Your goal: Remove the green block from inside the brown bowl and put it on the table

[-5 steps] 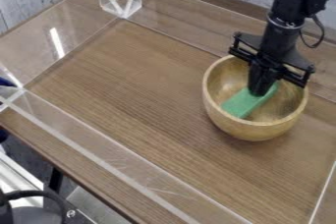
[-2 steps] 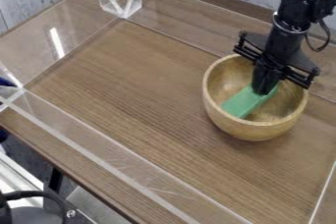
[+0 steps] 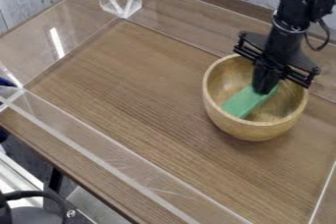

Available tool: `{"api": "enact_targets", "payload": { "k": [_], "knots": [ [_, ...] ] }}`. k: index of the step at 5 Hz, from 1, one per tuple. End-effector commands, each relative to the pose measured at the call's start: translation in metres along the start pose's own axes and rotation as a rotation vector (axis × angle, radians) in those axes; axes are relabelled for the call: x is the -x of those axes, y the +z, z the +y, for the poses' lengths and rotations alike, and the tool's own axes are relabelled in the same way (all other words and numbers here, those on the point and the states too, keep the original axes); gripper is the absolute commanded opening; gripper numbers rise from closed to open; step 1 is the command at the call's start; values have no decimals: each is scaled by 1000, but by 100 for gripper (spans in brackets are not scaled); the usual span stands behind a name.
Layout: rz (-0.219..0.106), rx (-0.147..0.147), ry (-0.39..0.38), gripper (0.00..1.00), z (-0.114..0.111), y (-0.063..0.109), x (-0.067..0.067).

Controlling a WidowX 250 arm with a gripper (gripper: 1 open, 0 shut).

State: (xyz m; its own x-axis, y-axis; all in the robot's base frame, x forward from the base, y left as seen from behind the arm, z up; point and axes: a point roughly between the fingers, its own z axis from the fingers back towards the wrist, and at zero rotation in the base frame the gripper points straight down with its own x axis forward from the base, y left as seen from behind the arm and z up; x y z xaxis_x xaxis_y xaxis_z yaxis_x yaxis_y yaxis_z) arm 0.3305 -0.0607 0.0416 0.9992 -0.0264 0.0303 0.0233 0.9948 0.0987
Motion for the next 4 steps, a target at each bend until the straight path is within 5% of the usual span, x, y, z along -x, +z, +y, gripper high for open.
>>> {"api": "enact_targets", "payload": {
  "k": [1,3,4],
  "knots": [
    [6,25,16,0,1,-2,-6],
    [-5,49,29,0,6,44,-23],
    [-101,66,43,0,15,83,-14]
  ]
}}
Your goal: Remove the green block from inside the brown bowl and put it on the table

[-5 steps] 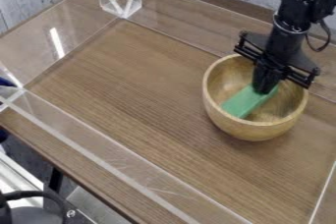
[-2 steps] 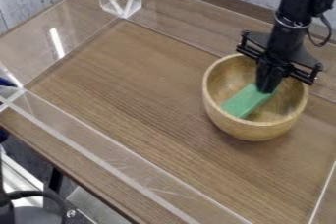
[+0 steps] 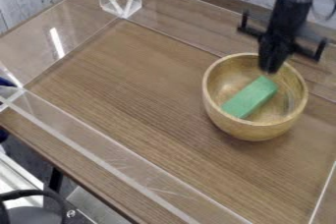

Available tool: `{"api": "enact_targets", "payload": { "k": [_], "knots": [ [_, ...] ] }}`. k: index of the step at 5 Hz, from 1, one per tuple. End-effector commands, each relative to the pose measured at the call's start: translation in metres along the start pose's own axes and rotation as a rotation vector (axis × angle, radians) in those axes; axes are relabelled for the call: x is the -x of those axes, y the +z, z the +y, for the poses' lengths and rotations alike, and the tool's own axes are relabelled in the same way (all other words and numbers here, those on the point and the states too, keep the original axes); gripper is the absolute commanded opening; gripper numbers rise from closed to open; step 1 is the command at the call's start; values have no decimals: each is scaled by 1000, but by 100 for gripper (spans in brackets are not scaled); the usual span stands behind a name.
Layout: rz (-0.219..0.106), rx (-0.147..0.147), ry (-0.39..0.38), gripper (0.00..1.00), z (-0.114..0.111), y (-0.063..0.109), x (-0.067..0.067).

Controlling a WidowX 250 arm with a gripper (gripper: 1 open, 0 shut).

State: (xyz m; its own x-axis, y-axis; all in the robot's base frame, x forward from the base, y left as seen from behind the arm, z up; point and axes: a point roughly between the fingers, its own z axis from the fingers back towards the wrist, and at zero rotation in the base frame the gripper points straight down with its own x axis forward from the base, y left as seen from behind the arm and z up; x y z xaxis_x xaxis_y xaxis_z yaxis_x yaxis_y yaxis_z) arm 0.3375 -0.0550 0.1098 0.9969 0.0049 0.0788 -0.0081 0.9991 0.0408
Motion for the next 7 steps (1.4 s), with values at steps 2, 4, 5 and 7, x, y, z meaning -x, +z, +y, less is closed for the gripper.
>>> {"api": "enact_targets", "payload": {
  "k": [2,4,5,7],
  "knots": [
    [-184,48,20,0,13,69,8],
    [-153,76,34,0,13,46,8],
    [-109,31,6,0,24,28,18],
    [-68,1,-22,0,37,6,13]
  ]
}}
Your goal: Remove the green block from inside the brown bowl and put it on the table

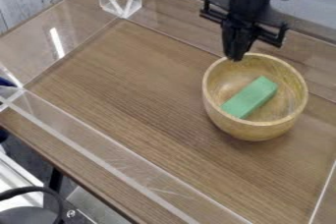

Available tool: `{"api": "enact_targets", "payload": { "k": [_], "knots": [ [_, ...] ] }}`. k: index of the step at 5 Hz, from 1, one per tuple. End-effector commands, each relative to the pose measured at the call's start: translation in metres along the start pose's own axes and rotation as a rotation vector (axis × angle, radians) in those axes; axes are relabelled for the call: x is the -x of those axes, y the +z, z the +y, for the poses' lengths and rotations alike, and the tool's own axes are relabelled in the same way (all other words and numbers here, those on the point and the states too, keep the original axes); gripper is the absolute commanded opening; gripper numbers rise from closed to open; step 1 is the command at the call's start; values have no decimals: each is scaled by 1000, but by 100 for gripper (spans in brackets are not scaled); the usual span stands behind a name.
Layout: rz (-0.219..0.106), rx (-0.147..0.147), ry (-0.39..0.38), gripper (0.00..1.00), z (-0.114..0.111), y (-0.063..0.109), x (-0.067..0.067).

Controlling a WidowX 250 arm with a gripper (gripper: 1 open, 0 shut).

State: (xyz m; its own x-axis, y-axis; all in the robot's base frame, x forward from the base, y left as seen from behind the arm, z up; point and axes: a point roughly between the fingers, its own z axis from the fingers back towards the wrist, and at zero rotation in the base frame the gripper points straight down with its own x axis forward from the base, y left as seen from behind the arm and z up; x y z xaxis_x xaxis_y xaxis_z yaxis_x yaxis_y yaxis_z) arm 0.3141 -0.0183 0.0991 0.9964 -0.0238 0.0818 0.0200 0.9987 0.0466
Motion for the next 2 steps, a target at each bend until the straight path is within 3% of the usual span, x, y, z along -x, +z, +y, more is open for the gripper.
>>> {"api": "enact_targets", "payload": {
  "k": [1,2],
  "knots": [
    [-73,9,-1,100,3,15,-17],
    [-71,19,-2,100,2,7,-26]
  ]
}}
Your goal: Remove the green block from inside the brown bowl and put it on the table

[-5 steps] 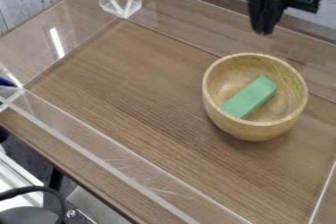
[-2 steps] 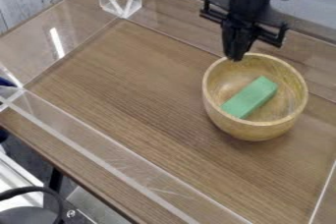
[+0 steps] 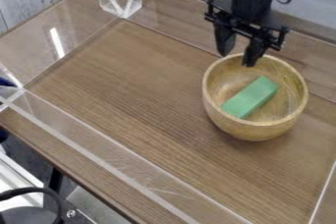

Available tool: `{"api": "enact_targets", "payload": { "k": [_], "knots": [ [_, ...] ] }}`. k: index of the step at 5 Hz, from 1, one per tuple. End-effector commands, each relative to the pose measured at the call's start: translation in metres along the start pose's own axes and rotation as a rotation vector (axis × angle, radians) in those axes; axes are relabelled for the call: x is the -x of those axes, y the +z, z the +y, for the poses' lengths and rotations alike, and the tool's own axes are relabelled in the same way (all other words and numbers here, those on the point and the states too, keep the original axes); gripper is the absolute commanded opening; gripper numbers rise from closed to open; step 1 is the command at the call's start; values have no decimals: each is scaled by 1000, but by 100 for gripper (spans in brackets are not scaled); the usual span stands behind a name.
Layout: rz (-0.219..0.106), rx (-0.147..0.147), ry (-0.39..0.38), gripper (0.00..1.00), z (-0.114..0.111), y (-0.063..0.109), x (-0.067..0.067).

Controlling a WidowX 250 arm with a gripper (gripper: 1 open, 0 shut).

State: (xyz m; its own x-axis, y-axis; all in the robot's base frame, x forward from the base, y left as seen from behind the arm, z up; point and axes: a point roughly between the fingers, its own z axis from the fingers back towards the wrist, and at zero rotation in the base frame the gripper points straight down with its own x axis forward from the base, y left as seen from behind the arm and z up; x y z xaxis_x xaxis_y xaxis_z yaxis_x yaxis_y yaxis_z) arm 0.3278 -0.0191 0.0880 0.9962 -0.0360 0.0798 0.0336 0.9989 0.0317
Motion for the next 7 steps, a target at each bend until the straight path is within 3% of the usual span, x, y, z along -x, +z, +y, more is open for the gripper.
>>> {"api": "enact_targets", "payload": {
  "k": [1,3,5,7],
  "knots": [
    [-79,13,10,100,2,9,-24],
    [-40,-10,-22,100,-8,-2,-28],
    [12,2,11,100,-11,-10,-27],
    [34,29,27,100,-12,-20,-25]
  ]
}}
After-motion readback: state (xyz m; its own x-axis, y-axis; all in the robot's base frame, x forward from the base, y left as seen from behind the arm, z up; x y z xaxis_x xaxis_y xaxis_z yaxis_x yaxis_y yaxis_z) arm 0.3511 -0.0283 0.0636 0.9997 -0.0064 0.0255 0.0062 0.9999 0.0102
